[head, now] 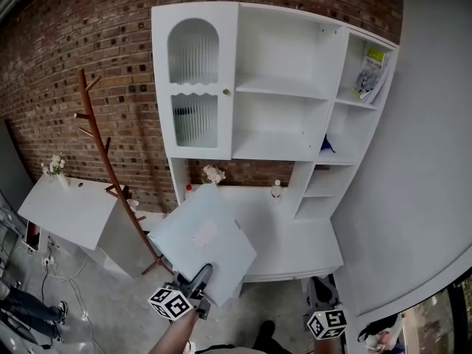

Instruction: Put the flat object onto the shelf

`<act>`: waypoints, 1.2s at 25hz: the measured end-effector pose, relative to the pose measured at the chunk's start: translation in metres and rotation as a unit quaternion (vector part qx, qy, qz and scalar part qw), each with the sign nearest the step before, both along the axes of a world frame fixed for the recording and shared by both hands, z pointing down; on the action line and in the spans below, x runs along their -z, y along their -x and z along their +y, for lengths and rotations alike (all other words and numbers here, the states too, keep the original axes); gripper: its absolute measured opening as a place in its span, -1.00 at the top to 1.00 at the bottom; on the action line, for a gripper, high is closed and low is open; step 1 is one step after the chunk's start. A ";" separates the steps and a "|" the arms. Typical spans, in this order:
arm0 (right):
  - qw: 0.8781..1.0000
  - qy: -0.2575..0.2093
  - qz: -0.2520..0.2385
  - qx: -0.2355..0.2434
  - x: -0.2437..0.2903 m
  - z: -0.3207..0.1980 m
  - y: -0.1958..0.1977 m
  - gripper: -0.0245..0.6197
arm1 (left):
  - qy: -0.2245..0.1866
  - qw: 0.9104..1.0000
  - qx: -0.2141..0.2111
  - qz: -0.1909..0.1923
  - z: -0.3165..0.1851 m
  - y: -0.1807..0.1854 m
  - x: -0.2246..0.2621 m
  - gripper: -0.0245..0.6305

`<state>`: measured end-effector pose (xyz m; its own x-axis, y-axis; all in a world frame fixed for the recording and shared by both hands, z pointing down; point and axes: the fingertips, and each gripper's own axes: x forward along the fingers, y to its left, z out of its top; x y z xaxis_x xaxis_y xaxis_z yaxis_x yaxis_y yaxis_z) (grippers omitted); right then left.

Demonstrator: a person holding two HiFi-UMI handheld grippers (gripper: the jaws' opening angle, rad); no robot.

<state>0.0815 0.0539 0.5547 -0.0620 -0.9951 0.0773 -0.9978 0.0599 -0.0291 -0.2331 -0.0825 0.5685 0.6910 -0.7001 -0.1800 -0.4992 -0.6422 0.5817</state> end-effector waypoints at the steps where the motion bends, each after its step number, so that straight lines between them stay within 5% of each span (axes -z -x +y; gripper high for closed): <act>1: 1.000 0.000 0.000 0.001 0.000 -0.004 -0.003 0.82 | 0.000 1.000 0.001 0.000 -0.003 -0.002 0.000 -0.02; 30: 0.987 -0.010 -0.008 0.163 0.013 -0.229 -0.116 0.82 | -0.018 0.993 0.113 0.008 -0.109 -0.121 0.030 -0.02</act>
